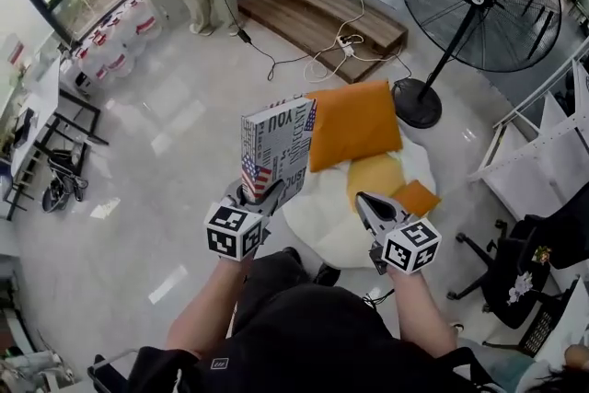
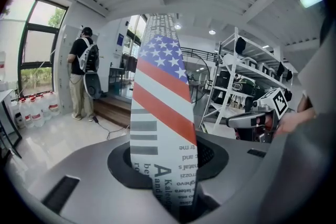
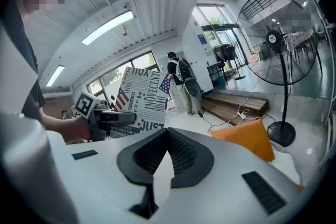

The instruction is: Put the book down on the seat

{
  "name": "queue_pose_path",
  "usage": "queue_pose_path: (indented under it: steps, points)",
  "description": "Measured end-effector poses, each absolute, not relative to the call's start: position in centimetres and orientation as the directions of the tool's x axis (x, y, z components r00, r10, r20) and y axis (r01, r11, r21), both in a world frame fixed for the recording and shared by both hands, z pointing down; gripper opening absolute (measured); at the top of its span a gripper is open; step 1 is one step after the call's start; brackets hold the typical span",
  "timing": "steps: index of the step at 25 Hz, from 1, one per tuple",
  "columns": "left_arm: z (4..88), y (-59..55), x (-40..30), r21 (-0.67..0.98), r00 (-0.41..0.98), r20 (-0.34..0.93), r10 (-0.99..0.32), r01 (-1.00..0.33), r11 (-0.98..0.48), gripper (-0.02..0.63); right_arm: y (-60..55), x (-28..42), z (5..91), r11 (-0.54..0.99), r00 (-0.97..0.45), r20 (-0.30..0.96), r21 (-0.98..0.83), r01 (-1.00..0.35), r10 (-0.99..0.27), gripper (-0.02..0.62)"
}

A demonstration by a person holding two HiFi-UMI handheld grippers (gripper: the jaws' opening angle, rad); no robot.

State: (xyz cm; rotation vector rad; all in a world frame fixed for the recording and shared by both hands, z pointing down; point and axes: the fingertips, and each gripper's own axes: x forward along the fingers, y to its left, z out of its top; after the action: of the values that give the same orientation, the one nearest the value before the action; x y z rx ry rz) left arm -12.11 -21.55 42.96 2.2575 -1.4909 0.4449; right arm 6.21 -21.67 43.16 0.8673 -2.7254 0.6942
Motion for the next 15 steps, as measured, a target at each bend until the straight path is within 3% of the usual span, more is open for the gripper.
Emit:
queue_pose_path:
  steps: [15]
  points:
    - [55.9,-26.2,-9.8,0.286,0.47,0.604,-0.643,-0.881,-0.376,0.158,-26.5,5.6,51.8,0.64,-0.774,0.436,-0.442,-0.628,-0.459,0.015]
